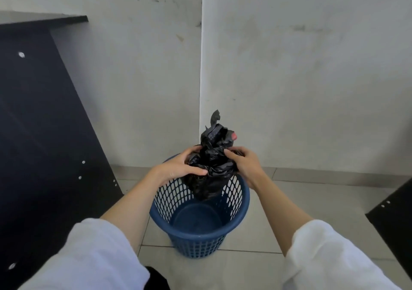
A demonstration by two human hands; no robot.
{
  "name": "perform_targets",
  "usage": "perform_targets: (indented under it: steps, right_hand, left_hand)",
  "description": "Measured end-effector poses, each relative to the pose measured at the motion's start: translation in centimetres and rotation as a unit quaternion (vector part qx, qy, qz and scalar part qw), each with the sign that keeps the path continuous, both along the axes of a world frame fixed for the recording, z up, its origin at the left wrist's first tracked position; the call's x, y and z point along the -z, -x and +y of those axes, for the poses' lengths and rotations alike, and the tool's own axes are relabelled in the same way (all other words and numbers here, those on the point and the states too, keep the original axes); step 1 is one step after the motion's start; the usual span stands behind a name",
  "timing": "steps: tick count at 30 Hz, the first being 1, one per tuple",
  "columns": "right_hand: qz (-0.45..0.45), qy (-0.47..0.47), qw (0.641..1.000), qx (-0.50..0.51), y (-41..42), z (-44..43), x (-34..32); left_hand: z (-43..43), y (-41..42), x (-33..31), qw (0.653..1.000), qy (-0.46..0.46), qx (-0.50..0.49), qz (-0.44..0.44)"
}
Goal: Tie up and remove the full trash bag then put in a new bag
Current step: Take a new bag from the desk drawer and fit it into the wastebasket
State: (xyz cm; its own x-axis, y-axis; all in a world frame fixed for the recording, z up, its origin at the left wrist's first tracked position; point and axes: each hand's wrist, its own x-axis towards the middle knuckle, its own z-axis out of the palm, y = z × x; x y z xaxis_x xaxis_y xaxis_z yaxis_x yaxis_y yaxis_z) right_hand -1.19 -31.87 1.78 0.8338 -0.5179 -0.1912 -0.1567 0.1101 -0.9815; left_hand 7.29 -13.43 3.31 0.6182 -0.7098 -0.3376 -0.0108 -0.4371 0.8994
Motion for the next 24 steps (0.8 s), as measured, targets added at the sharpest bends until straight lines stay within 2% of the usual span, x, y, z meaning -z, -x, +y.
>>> perform_targets:
  steps: [3,5,7,10,15,17,20,21,22,24]
  right_hand:
    - [0.012,0.034,0.999,0.039,-1.0,-0.6,0.9]
    - [0.029,0.053,0.997,0.055,-1.7,0.0,2.0]
    - [0.041,0.073,0.995,0.056,-2.2,0.8,3.3]
    - [0.064,0.096,0.992,0.043,-2.9,1.7,5.8]
    - [0.111,0.107,0.985,-0.072,-3.4,2.5,7.9]
    - [0.169,0.224,0.954,-0.104,-3.1,2.1,8.7]
    - [0.296,0.391,0.851,-0.184,-2.3,1.3,9.4]
    - [0.317,0.407,0.835,-0.189,-2.1,1.3,9.2]
    - [0.304,0.403,0.847,-0.170,-2.0,1.4,8.8]
    - [0.179,0.316,0.928,-0.087,-1.8,2.0,7.2]
  left_hand:
    - [-0.5,-1.6,0.6,0.997,-0.060,0.047,0.011]
    - [-0.7,-2.6,1.3,0.995,-0.055,0.045,0.064]
    - [-0.9,-3.1,2.3,0.996,-0.020,-0.011,0.084]
    - [-0.9,-4.3,4.1,0.994,0.002,-0.099,0.051]
    - [0.2,-5.1,6.8,0.995,-0.058,-0.067,0.054]
    - [1.0,-4.8,7.7,0.991,-0.058,-0.112,0.043]
    - [2.3,-4.4,7.6,0.978,-0.019,-0.200,0.049]
    - [2.7,-4.3,7.2,0.977,-0.020,-0.204,0.051]
    - [3.0,-4.2,6.8,0.978,-0.025,-0.198,0.055]
    - [3.5,-4.3,6.0,0.980,-0.025,-0.187,0.063]
